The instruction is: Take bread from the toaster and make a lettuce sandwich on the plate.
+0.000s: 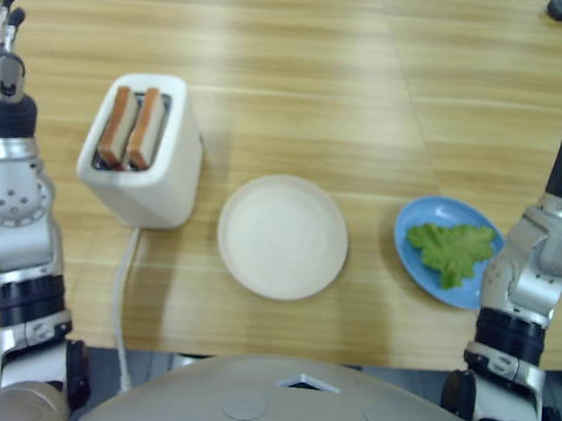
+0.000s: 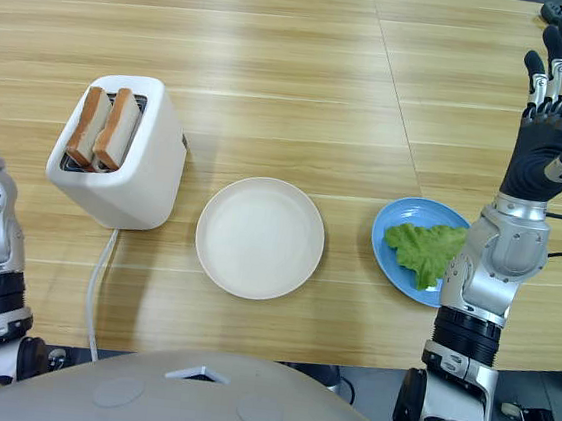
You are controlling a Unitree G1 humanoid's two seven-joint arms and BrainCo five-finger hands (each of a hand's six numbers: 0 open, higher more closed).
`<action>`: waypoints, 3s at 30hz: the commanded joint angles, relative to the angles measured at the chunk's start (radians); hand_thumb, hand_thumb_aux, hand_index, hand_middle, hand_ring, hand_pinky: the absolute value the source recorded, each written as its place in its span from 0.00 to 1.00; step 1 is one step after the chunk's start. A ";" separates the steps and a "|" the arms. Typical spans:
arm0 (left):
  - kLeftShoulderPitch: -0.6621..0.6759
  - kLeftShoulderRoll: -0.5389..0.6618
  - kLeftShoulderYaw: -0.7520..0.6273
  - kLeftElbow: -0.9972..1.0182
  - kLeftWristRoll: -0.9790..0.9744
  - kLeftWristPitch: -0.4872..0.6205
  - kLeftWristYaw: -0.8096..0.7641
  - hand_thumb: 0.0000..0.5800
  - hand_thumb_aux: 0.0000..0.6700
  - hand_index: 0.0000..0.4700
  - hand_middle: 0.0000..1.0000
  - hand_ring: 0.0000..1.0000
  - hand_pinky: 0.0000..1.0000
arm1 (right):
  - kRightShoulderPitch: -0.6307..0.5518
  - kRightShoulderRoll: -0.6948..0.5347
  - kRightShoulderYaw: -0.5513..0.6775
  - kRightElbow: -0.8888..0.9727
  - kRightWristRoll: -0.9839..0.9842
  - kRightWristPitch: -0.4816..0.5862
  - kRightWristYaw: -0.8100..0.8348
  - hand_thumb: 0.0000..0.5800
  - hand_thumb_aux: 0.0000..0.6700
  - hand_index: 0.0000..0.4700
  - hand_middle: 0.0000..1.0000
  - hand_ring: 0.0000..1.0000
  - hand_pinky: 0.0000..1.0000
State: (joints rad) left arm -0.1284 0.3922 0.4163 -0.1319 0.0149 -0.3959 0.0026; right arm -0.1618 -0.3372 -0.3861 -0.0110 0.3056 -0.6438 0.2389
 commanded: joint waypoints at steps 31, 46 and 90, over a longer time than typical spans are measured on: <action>0.315 0.499 -0.084 -0.052 0.541 0.265 -0.279 0.00 0.00 0.00 0.00 0.00 0.00 | 0.092 -0.045 -0.066 -0.134 -0.057 -0.003 -0.028 0.00 0.00 0.00 0.00 0.00 0.00; 0.342 0.559 -0.138 -0.061 0.630 0.273 -0.361 0.00 0.00 0.00 0.00 0.00 0.00 | 0.140 -0.044 -0.096 -0.166 -0.048 -0.021 -0.036 0.00 0.00 0.00 0.00 0.00 0.00; 0.055 0.301 -0.154 0.128 0.369 0.322 -0.123 1.00 1.00 0.98 1.00 1.00 1.00 | 0.169 -0.025 -0.093 -0.104 -0.032 -0.111 -0.031 0.00 0.00 0.00 0.00 0.00 0.00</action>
State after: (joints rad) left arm -0.0626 0.6821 0.2563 -0.0203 0.3710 -0.0574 -0.1477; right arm 0.0066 -0.3607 -0.4770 -0.1243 0.2658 -0.7517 0.2030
